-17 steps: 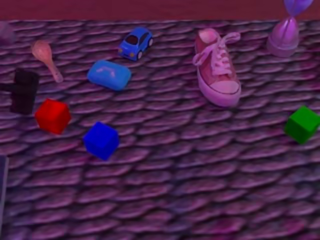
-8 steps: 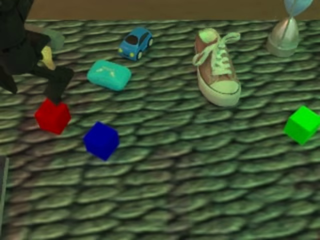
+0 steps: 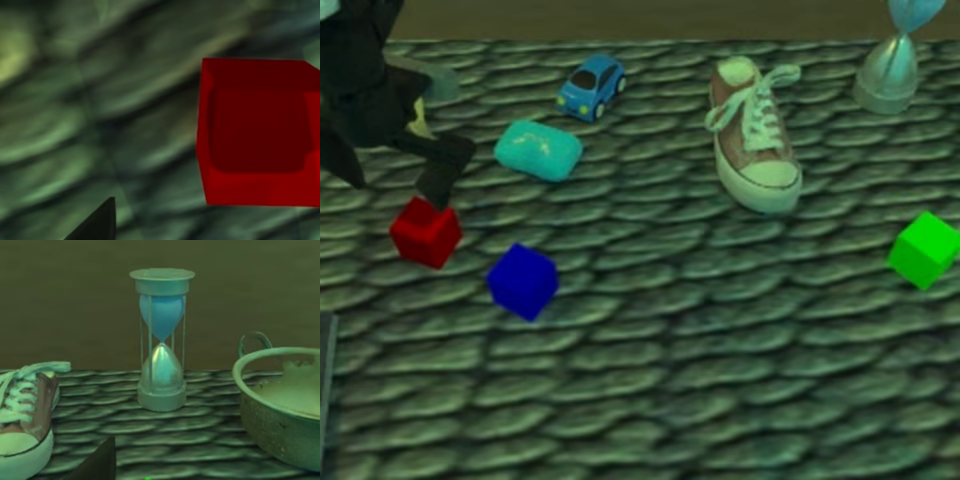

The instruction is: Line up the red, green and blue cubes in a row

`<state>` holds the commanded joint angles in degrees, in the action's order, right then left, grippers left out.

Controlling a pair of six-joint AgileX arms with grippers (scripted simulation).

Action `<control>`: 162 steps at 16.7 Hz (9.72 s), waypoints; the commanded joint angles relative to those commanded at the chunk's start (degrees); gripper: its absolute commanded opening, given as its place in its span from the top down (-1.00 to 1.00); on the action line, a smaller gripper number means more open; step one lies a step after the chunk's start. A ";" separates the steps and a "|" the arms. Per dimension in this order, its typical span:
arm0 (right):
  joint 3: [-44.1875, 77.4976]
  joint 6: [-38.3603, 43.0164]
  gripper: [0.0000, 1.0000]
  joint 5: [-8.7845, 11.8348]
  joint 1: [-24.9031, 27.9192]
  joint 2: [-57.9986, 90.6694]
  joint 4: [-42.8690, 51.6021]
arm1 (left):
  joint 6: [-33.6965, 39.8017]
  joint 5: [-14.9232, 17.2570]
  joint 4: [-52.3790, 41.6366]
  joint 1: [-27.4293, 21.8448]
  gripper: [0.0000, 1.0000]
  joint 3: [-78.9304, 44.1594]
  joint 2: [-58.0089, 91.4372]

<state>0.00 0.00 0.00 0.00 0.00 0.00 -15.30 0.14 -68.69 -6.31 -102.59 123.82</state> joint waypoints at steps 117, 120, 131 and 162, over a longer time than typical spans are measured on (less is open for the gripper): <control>0.00 0.00 -1.00 0.00 0.00 0.00 0.00 | 50.18 -0.91 4.98 -27.81 -1.00 16.49 -12.35; 0.00 0.00 -1.00 0.00 0.00 0.00 0.00 | 50.16 -0.92 4.51 -27.76 -1.00 16.10 -12.69; 24.13 -8.84 -1.00 0.04 1.61 26.52 16.21 | 47.71 -1.86 19.20 -17.06 -1.00 37.49 -38.39; 88.83 -35.39 -1.00 -0.14 6.23 121.61 56.94 | 15.30 -0.14 68.69 7.45 -1.00 102.59 -123.82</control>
<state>88.83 -35.39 -0.14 6.23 121.61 56.94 0.00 0.00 0.00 1.15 0.00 0.00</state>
